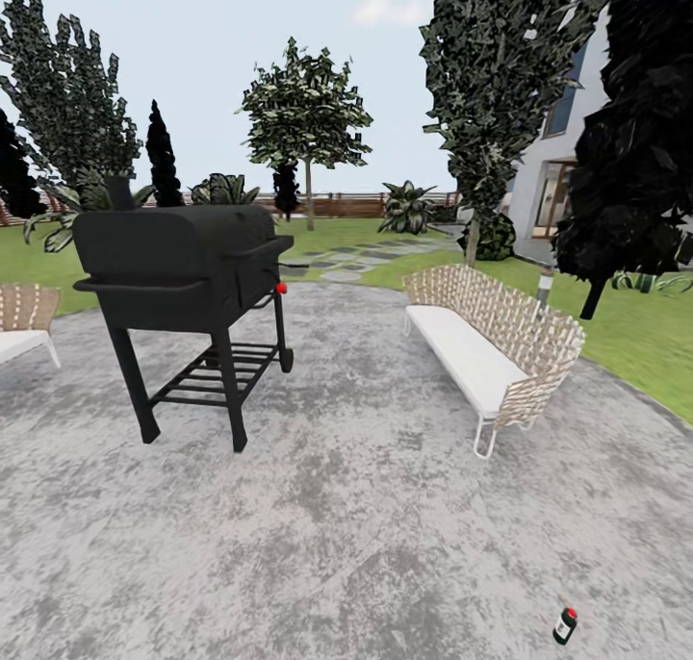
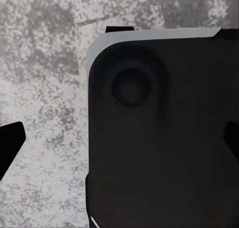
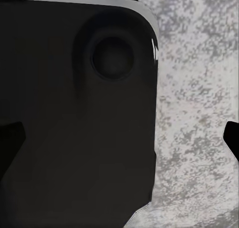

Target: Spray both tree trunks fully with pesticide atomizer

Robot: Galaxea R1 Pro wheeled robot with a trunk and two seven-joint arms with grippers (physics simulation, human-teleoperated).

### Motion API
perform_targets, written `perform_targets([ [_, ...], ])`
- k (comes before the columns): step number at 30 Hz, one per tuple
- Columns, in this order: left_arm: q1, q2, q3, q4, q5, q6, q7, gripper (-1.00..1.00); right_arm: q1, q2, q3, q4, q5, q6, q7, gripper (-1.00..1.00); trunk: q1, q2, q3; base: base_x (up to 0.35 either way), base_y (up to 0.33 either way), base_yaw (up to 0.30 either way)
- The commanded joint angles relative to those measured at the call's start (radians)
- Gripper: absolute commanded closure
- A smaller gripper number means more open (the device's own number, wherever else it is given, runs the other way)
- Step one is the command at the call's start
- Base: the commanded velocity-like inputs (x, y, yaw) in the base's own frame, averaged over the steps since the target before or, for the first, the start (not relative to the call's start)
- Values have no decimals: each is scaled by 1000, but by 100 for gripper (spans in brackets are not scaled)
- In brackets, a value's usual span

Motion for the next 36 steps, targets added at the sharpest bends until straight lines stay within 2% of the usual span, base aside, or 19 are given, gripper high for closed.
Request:
perform_targets([
  [1, -1, 0, 2, 1, 1, -3, 0, -100, 0, 0, 0, -1, 0, 0, -1, -100, 1, 0, -1, 333, 116, -1],
  [17, 0, 0, 1, 1, 1, -4, 0, -100, 0, 0, -1, -1, 0, 0, -1, -100, 1, 0, -1, 334, 96, -107],
  [36, 0, 0, 1, 1, 1, -18, 0, -100, 0, 0, 1, -1, 0, 0, -1, -100, 1, 0, -1, 335, 4, -10],
])
